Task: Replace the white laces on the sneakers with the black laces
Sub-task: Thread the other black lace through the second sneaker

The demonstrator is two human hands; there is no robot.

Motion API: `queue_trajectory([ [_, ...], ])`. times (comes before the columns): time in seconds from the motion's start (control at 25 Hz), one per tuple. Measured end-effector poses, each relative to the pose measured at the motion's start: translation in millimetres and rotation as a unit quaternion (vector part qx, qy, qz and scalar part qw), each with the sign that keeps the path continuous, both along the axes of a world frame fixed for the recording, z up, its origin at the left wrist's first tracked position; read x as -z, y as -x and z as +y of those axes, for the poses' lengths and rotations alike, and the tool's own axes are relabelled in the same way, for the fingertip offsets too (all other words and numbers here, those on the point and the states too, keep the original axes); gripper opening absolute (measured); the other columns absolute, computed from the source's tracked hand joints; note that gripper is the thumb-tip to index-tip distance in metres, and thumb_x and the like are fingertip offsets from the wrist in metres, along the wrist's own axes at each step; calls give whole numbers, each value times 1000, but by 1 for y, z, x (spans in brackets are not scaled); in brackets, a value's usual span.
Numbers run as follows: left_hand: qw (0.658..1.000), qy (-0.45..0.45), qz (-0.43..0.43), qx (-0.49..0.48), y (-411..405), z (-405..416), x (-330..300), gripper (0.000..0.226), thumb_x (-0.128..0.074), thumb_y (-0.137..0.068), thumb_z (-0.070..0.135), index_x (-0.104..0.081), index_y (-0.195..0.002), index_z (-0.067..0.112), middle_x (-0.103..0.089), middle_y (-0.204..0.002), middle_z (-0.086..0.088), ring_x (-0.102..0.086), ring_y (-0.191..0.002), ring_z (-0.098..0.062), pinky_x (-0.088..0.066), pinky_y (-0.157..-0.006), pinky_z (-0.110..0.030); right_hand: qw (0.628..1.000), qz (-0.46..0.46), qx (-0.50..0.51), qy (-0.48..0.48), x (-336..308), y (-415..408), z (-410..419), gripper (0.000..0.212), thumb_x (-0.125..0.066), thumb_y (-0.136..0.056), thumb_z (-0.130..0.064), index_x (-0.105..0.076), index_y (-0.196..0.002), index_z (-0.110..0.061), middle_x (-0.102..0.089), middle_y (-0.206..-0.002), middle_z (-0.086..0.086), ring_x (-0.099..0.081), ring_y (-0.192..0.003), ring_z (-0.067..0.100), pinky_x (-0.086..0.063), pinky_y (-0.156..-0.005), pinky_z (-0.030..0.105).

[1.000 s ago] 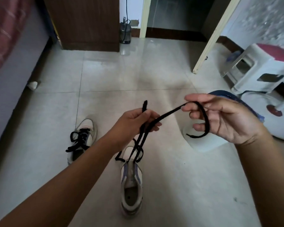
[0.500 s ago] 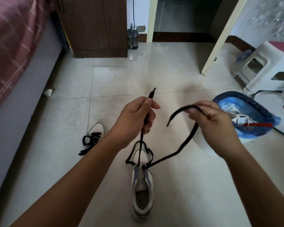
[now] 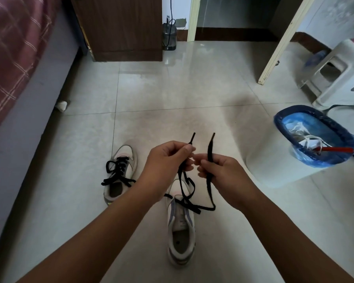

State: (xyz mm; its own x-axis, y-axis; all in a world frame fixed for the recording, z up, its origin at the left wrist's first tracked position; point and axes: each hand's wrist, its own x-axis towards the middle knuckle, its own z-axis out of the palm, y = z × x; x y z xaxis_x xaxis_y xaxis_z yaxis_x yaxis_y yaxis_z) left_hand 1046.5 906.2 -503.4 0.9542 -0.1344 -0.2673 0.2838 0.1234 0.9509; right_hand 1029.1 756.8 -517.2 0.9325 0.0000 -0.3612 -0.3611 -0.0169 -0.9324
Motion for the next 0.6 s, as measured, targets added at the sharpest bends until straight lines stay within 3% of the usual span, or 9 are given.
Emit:
queue_trajectory([
  [0.12, 999, 24, 27, -1, 0, 2, 8, 9, -59, -91, 9, -68, -89, 11, -69, -70, 0, -64, -63, -10, -54, -65, -26, 995, -12, 9, -94, -2, 0, 2, 19, -53, -95, -17, -69, -104, -17, -58, -66, 0, -41, -51, 10, -37, -49, 21],
  [0.24, 999, 39, 39, -3, 1, 1, 9, 8, -60, -90, 11, -68, -90, 9, -70, -70, -2, -65, -63, -12, -55, -63, -26, 998, -37, 22, -47, -6, 1, 5, 26, -47, -97, -34, -72, -92, -26, -51, -56, -1, -35, -44, 9, -32, -45, 21],
  [0.32, 999, 36, 37, -3, 1, 0, 10, 10, -62, -89, 14, -70, -88, 9, -71, -72, -2, -66, -65, -12, -56, -66, -26, 998, -54, 13, 10, -4, 3, 7, 24, -49, -95, -38, -72, -97, -34, -63, -69, -7, -52, -55, 8, -42, -57, 21],
  [0.4, 999, 24, 36, 6, 2, -3, 13, 12, -62, -89, 17, -72, -86, 12, -71, -73, -1, -66, -68, -10, -55, -66, -24, 998, -53, -7, 25, -1, 4, 8, 22, -51, -93, -39, -70, -105, -39, -71, -96, -14, -65, -86, -1, -48, -77, 24],
  [0.48, 999, 13, 35, 30, 5, -4, 14, 16, -60, -90, 20, -73, -80, 16, -72, -73, 0, -66, -68, -8, -54, -64, -21, 998, -38, -38, -12, 2, 5, 10, 24, -51, -92, -40, -68, -109, -39, -69, -110, -13, -61, -107, 1, -48, -92, 29],
  [0.6, 995, 25, 70, 68, 7, -4, 15, 24, -62, -86, 29, -73, -68, 18, -71, -70, 0, -67, -66, -10, -53, -62, -19, 995, -30, -55, -75, 6, 7, 12, 34, -50, -85, -45, -69, -108, -31, -69, -112, -5, -61, -111, 9, -47, -96, 32],
])
